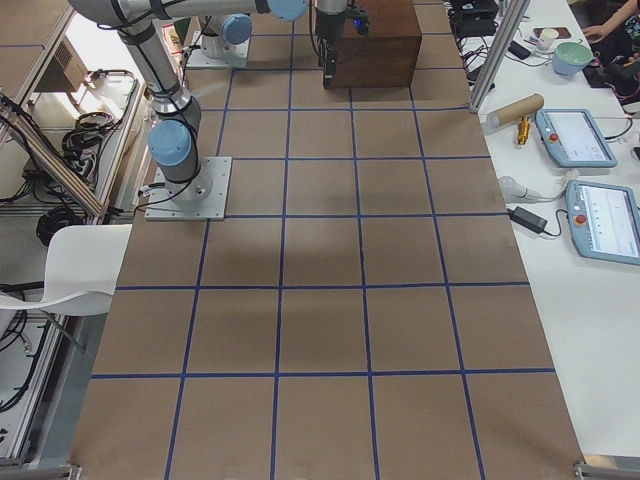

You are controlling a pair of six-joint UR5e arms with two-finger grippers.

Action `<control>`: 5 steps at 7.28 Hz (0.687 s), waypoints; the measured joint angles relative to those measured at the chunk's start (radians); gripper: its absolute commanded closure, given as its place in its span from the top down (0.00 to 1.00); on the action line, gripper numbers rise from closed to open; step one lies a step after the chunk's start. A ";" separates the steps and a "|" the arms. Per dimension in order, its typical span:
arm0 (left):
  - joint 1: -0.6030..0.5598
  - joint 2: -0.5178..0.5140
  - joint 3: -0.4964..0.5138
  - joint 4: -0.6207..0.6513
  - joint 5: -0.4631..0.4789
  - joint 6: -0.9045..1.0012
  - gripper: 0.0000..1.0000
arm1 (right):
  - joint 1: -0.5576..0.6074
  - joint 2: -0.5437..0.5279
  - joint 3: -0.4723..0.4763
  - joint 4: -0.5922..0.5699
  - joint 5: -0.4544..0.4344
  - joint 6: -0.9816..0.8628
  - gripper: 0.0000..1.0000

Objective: Open drawer and put corn inside
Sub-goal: 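Lower the left gripper and grasp the yellow corn cob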

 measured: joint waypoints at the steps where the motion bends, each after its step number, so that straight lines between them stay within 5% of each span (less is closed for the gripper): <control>1: 0.000 -0.015 0.000 0.001 0.000 -0.002 1.00 | 0.000 0.000 0.000 0.000 0.000 0.000 1.00; 5: -0.001 -0.041 0.002 0.001 -0.003 -0.013 1.00 | 0.000 -0.001 0.000 0.000 0.000 0.000 1.00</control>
